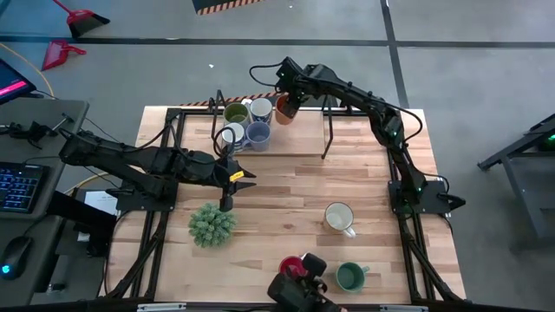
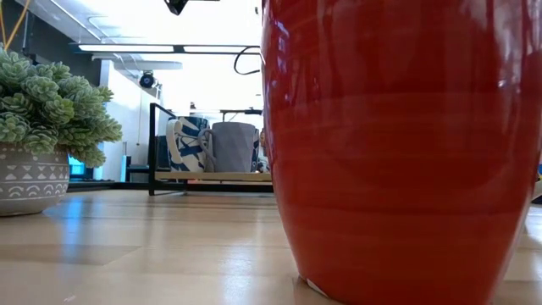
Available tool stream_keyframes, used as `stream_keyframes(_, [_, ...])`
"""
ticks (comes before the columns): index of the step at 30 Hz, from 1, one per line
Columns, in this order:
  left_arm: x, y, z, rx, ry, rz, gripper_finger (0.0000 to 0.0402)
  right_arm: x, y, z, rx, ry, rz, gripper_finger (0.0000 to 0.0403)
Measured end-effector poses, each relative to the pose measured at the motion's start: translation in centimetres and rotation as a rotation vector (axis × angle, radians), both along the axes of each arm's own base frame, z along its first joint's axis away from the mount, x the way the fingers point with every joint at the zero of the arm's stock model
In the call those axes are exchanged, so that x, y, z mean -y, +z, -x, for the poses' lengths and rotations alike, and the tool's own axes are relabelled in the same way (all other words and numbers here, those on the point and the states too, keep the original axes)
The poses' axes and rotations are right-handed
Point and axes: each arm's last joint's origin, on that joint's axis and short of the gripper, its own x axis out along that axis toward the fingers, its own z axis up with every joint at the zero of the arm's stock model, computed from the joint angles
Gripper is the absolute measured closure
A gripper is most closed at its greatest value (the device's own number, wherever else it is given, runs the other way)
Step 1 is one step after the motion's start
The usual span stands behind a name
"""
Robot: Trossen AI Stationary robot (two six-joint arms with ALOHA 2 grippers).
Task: Place coffee mugs
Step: Put the orange mug on the shelf
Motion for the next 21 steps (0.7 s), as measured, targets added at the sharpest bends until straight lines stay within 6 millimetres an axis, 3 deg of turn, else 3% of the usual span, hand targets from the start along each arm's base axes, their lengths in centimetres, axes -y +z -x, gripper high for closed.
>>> stream_keyframes(21, [0.0,0.0,0.0,0.0,0.001,0.002,0.0316,-0.1,-1.1,-0.4,-0.013,-0.062,-0.01,0.0286])
